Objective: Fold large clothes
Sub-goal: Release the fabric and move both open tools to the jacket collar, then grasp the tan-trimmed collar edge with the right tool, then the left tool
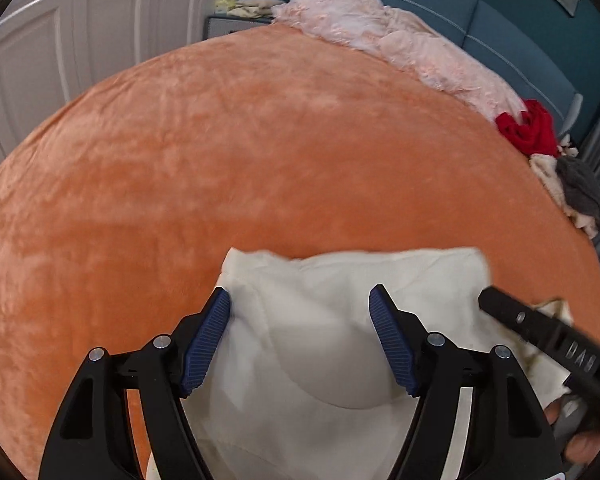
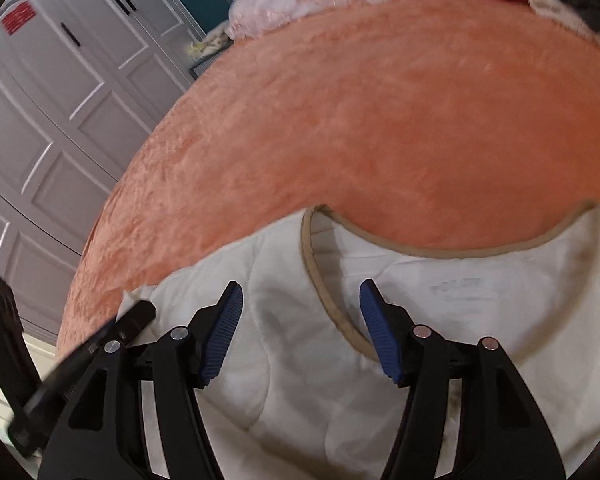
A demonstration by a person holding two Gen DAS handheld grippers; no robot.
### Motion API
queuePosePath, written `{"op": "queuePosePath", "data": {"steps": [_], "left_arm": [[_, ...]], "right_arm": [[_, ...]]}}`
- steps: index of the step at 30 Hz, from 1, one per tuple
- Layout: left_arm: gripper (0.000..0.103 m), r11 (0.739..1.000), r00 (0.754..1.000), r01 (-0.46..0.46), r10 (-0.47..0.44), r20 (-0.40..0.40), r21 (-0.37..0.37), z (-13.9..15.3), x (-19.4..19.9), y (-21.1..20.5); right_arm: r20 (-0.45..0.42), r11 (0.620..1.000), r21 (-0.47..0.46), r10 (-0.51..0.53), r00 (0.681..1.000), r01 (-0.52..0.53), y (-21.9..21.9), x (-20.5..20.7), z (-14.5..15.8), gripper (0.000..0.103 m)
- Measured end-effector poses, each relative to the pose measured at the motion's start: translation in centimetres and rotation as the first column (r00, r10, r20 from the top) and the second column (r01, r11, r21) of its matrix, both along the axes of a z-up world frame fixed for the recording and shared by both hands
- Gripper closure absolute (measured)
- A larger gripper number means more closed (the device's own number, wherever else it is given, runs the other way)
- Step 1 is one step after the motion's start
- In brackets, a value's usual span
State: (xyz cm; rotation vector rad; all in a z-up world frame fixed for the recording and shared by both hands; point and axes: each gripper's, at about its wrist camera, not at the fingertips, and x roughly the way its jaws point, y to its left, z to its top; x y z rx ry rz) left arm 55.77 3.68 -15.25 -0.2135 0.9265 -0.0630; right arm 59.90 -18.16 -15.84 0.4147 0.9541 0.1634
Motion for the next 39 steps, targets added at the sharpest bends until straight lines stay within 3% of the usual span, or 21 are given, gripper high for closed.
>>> {"op": "queuePosePath", "data": {"steps": [1,2,3,6,9,15,25,31,34,37,39], "left_arm": [[0.034,1.000,1.000,-0.015,0.015,-0.003,-0.003,-0.8,-0.1,0.3],[0.033,1.000,1.000,-0.026,0.026,0.005,-0.010,-1.2,-0.2,0.6],[0.032,0.999,0.999,-0.034,0.035,0.015,-0.017,-1.4,-0.5,0.8],[0.031,0.999,0.998,-0.043,0.043,0.038,0.001,-1.6,-0.8,0.7],[0.031,0.998,0.998,-0.047,0.045,0.046,0.033,-1.8,-0.9,0.3],[0.031,0.993,0.998,-0.052,0.047,0.053,0.103,-2.2,-0.8,-0.5],[0.028,0.983,0.997,-0.055,0.045,0.062,0.175,-2.8,-0.4,-1.3],[0.027,0.978,0.997,-0.058,0.047,0.059,0.199,-2.9,-0.2,-1.6],[0.027,0.979,0.998,-0.056,0.048,0.046,0.196,-2.7,-0.1,-1.5],[0.027,0.988,0.999,-0.050,0.047,0.020,0.146,-1.4,-0.1,-0.9],[0.027,0.996,0.998,-0.029,0.025,0.058,0.082,0.1,-1.0,-0.6]], "right_arm": [[-0.005,1.000,0.013,0.015,1.000,-0.015,0.2,0.2,-0.5,0.054],[-0.005,0.999,0.022,0.034,0.999,-0.034,0.5,0.2,-0.9,0.067],[0.002,0.998,0.025,0.060,0.998,-0.060,1.0,0.1,-1.2,0.090],[0.065,0.997,0.023,0.073,0.995,-0.075,1.0,-0.7,-0.4,0.101],[0.122,0.999,0.027,0.025,0.992,-0.029,0.3,-1.6,0.4,0.102],[0.058,0.996,-0.085,-0.002,0.998,0.007,1.2,-0.8,-2.0,0.102],[0.077,0.989,-0.151,0.006,0.997,0.006,1.5,-1.0,-2.6,0.102],[0.087,0.996,-0.090,-0.006,0.996,0.013,0.7,-1.2,-2.4,0.101],[0.129,0.995,-0.063,-0.067,0.989,0.076,-1.1,-2.8,0.1,0.088],[0.199,0.990,0.011,-0.138,0.970,0.139,-5.0,-6.5,3.0,0.083],[0.220,0.978,0.031,-0.208,0.953,0.206,-9.3,-9.4,4.6,0.080]]}}
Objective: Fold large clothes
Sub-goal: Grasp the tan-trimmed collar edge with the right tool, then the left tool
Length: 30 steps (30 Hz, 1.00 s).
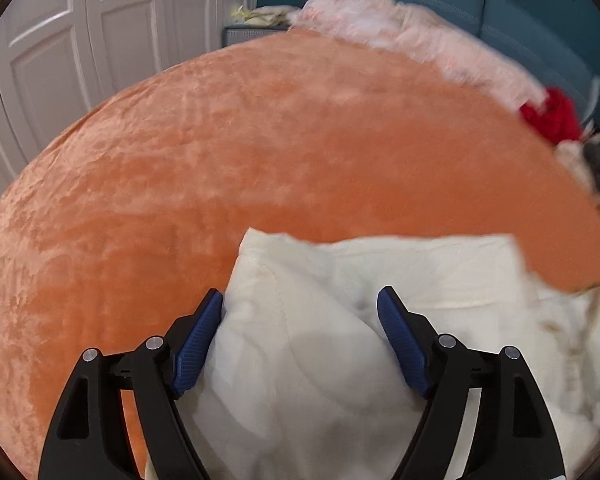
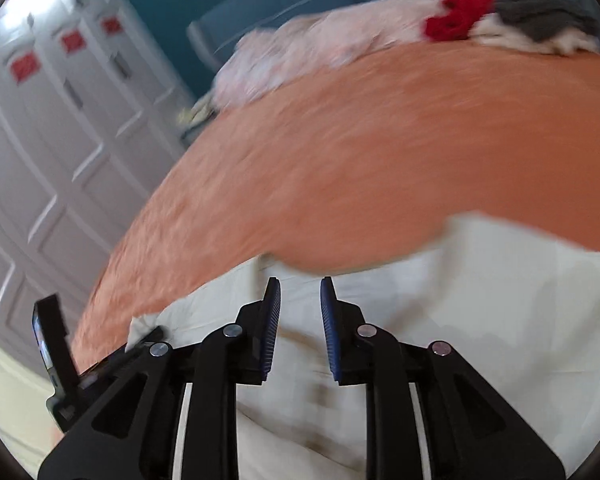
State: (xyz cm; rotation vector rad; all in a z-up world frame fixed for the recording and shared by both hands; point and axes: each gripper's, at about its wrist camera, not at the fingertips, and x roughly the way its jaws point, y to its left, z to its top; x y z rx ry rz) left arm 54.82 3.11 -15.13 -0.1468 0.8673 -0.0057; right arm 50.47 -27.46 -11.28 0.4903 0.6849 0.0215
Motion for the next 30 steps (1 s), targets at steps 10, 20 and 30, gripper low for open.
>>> {"op": "queuePosePath", "data": {"steps": [10,20,30], "left_arm": [[0.027,0.890,0.920,0.379,-0.392,-0.002,-0.255,4.9,0.3,-14.3],[0.040,0.860,0.843,0.487,-0.509,-0.177,-0.152,-0.9,2.2,-27.1],[0.103,0.859,0.853,0.512,-0.504,-0.134,0.027,-2.3,1.4,-28.2]], "right_arm": [[-0.162,0.955,0.050,-0.280,0.946,0.291,-18.9,-5.9,-1.2,0.063],[-0.265,0.984,0.032,-0.162,0.951,0.176,-18.1,-4.4,-4.4,0.078],[-0.228,0.973,-0.123,-0.220,0.948,0.196,-17.2,-6.1,-4.7,0.093]]}}
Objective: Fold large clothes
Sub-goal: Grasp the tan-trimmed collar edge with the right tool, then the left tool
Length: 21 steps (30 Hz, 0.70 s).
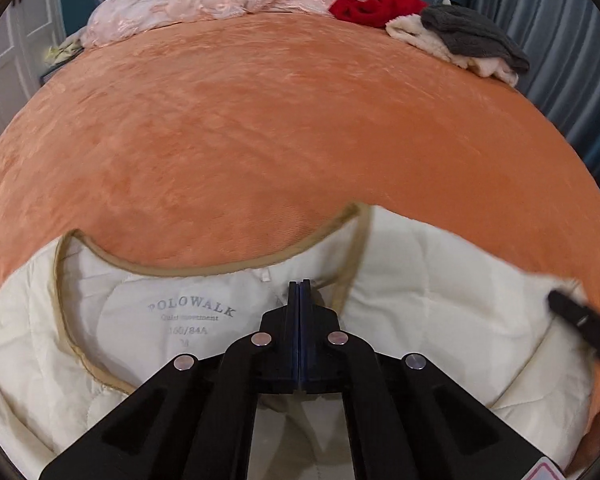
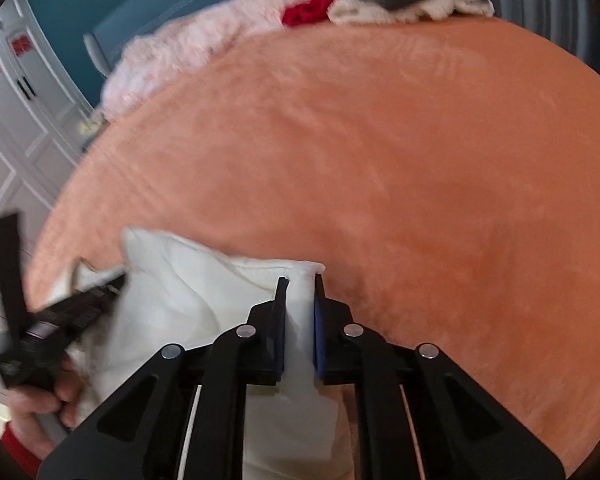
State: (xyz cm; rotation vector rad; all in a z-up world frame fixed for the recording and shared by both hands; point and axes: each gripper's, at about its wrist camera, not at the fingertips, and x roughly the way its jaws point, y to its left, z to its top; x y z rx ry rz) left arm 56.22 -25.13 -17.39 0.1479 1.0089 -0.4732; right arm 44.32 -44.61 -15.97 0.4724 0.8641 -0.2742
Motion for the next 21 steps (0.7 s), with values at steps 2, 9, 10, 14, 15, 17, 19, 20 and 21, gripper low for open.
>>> {"op": "queuePosePath", "data": {"steps": [2,9,10,14,15,17,19,20,21], "left_arm": [[0.103,1.000,1.000,-0.006,0.006,0.002,-0.006,-0.1,0.1,0.2],[0.095,0.996,0.996,-0.054,0.059,0.072,-0.075,3.6,-1.7,4.7],[0.094,0.996,0.994,-0.056,0.062,0.087,-0.065,4.1,-1.9,5.9],[0.084,0.998,0.993,-0.055,0.053,0.105,0.012,4.9,-2.2,10.4],[0.077,0.998,0.993,-0.051,0.048,0.107,0.032,4.9,-2.3,11.4],[0.074,0.997,0.993,-0.028,0.021,0.119,0.065,4.8,-2.5,12.8],[0.074,0.996,0.993,0.007,-0.017,0.118,0.088,4.4,-2.8,13.4],[0.074,0.996,0.994,0.027,-0.036,0.103,0.089,4.1,-2.7,13.6],[0.075,0.995,0.995,0.045,-0.052,0.082,0.086,3.6,-2.7,13.7]], "right_arm": [[-0.021,1.000,-0.018,0.002,1.000,-0.002,0.2,0.3,-0.8,0.090],[0.047,0.998,-0.060,-0.016,0.999,0.019,0.4,-1.5,3.5,0.082],[0.075,0.995,-0.096,0.001,0.997,0.007,1.2,-2.0,5.0,0.082],[0.131,0.980,-0.140,0.162,0.978,-0.143,6.6,-1.2,8.7,0.069],[0.122,0.970,-0.138,0.216,0.969,-0.199,8.3,-0.4,8.9,0.068],[0.095,0.942,-0.132,0.322,0.942,-0.309,11.9,1.5,8.6,0.068],[0.041,0.906,-0.127,0.411,0.911,-0.403,15.1,3.3,7.0,0.074],[0.020,0.896,-0.120,0.433,0.901,-0.427,16.1,4.0,6.3,0.087],[-0.021,0.879,-0.083,0.470,0.882,-0.470,17.5,4.9,4.7,0.098]]}}
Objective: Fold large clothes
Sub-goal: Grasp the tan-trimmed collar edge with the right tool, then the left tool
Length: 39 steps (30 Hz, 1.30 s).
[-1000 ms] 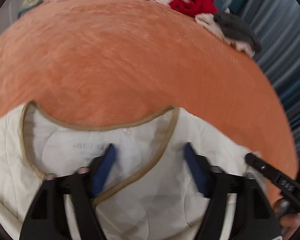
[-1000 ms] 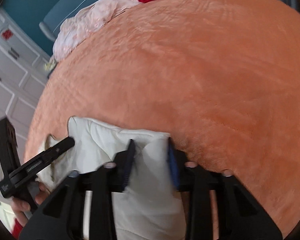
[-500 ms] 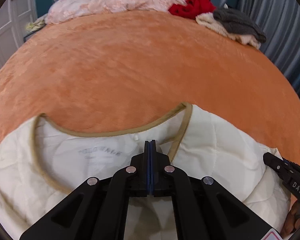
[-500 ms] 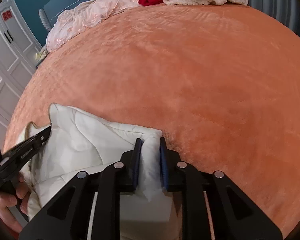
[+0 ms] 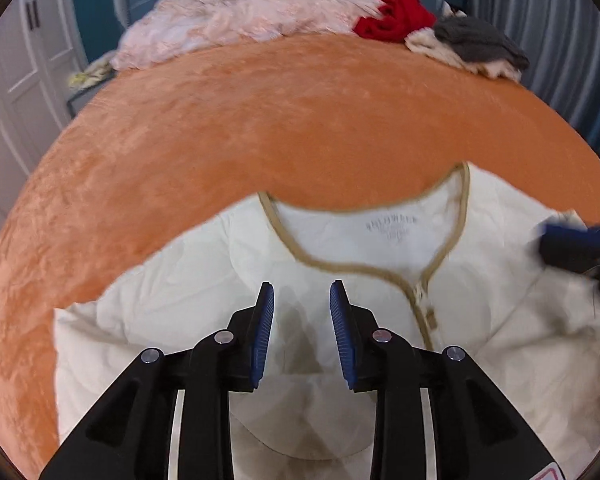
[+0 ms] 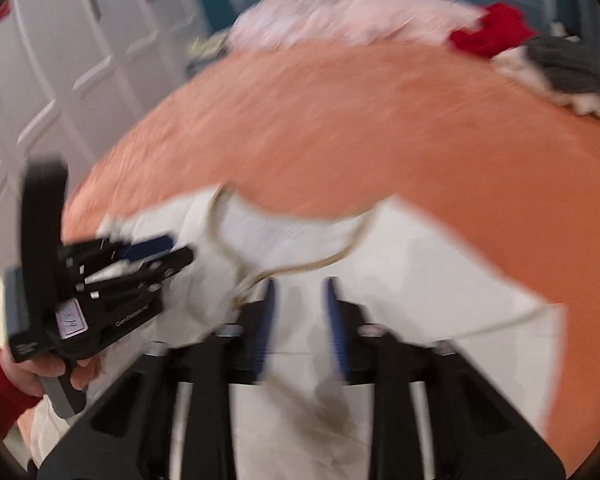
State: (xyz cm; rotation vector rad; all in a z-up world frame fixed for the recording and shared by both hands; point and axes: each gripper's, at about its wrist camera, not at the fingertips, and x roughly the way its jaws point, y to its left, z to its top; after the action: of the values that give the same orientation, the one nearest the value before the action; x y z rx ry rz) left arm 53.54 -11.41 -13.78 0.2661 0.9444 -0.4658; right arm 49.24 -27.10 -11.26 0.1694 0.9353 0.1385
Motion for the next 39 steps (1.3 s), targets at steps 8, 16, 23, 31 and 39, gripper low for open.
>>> {"op": "queuePosePath", "data": {"steps": [8,16,23,31,39], "left_arm": [[0.103,1.000,1.000,-0.020,0.020,-0.006,0.015,-2.9,1.0,-0.6],[0.103,0.994,0.994,-0.101,0.099,-0.045,-0.046,-3.4,3.8,-0.9],[0.103,0.988,0.990,-0.139,0.139,-0.004,-0.068,-4.2,4.2,-1.4],[0.103,0.989,0.989,-0.140,0.143,0.047,-0.046,-4.7,4.0,-1.9],[0.100,0.984,0.983,-0.153,0.142,0.114,0.094,-3.9,2.9,-3.4]], "right_arm": [[-0.057,0.997,-0.049,-0.061,0.996,0.058,0.6,2.8,-4.3,0.103],[-0.033,0.989,-0.035,-0.146,0.989,0.144,-1.7,3.8,-5.3,0.103],[0.013,0.986,-0.029,-0.164,0.986,0.165,-1.4,4.5,-5.9,0.103],[0.035,0.985,-0.047,-0.165,0.986,0.166,-1.1,4.7,-6.4,0.103],[0.013,0.982,0.041,-0.186,0.983,0.185,-2.3,4.4,-5.5,0.103]]}}
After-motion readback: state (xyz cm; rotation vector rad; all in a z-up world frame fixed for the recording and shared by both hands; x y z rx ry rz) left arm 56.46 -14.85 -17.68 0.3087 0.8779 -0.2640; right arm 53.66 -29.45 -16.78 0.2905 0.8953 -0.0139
